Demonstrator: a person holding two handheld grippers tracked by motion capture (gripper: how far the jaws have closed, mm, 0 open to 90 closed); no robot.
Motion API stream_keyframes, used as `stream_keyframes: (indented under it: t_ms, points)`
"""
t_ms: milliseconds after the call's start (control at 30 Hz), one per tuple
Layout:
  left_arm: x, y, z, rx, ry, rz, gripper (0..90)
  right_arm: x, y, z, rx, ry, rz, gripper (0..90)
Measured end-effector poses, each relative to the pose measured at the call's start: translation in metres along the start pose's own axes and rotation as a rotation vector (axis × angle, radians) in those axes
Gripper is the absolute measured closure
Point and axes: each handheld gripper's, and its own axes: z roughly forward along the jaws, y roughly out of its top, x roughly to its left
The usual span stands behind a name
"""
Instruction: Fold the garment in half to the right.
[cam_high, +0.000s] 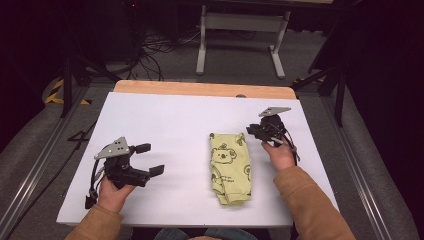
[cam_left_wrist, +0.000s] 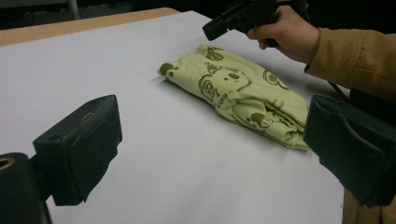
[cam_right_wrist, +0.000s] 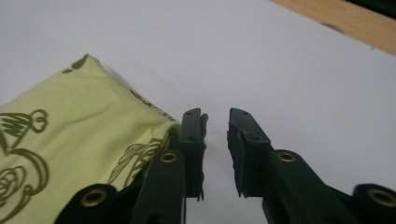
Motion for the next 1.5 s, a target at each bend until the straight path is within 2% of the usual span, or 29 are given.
stream_keyframes:
  t_ms: [33, 67, 100, 133, 167, 233, 300, 333, 467, 633, 800, 833, 900, 1000, 1167, 1300, 1367, 1500]
  points:
    - [-0.001, 0.0, 0.0, -0.012, 0.004, 0.0, 5.3, 0.001, 0.001, -0.005, -0.016, 0.005, 0.006, 66.8]
    - [-0.001, 0.0, 0.0, -0.012, 0.004, 0.0, 5.2, 0.001, 0.001, -0.005, -0.016, 0.005, 0.006, 66.8]
    - [-0.001, 0.0, -0.001, -0.025, 0.011, 0.01, 4.9, 0.002, 0.003, -0.016, -0.057, 0.017, 0.024, 56.9]
    - [-0.001, 0.0, -0.001, -0.025, 0.011, 0.01, 4.8, 0.002, 0.003, -0.016, -0.057, 0.017, 0.024, 56.9]
    - [-0.001, 0.001, -0.002, -0.025, 0.017, 0.02, 4.6, 0.006, 0.004, -0.03, -0.102, 0.035, 0.035, 51.9]
    - [-0.001, 0.0, -0.004, -0.027, 0.023, 0.023, 4.5, 0.008, 0.004, -0.034, -0.118, 0.04, 0.032, 49.8]
    - [-0.001, -0.002, -0.006, -0.027, 0.03, 0.028, 4.5, 0.014, 0.005, -0.046, -0.146, 0.041, 0.01, 44.0]
    - [-0.002, -0.003, -0.008, -0.028, 0.034, 0.029, 4.5, 0.016, 0.006, -0.05, -0.153, 0.046, 0.004, 43.8]
    - [-0.002, -0.008, -0.015, -0.047, 0.054, 0.03, 4.1, 0.031, 0.007, -0.068, -0.205, 0.077, -0.048, 35.5]
    - [-0.002, -0.01, -0.017, -0.064, 0.061, 0.032, 3.5, 0.043, 0.004, -0.079, -0.235, 0.105, -0.079, 29.4]
    - [-0.004, -0.01, -0.019, -0.088, 0.062, 0.064, 3.3, 0.056, -0.007, -0.091, -0.267, 0.118, -0.116, 24.7]
    - [-0.004, -0.011, -0.02, -0.091, 0.065, 0.067, 3.2, 0.062, -0.014, -0.097, -0.29, 0.124, -0.125, 23.0]
    - [-0.004, -0.012, -0.021, -0.098, 0.064, 0.065, 3.2, 0.063, -0.015, -0.098, -0.295, 0.126, -0.127, 22.2]
    - [-0.005, -0.015, -0.023, -0.109, 0.066, 0.075, 3.0, 0.07, -0.029, -0.109, -0.337, 0.137, -0.153, 18.5]
    - [-0.005, -0.02, -0.024, -0.119, 0.062, 0.078, 2.9, 0.073, -0.043, -0.117, -0.37, 0.162, -0.157, 13.5]
    - [-0.007, -0.025, -0.025, -0.115, 0.071, 0.106, 2.8, 0.073, -0.059, -0.123, -0.371, 0.186, -0.157, 7.2]
    - [-0.008, -0.027, -0.025, -0.114, 0.065, 0.104, 2.7, 0.073, -0.066, -0.124, -0.369, 0.193, -0.167, 4.4]
    - [-0.009, -0.035, -0.024, -0.109, 0.073, 0.112, 2.6, 0.07, -0.085, -0.122, -0.384, 0.205, -0.144, 1.2]
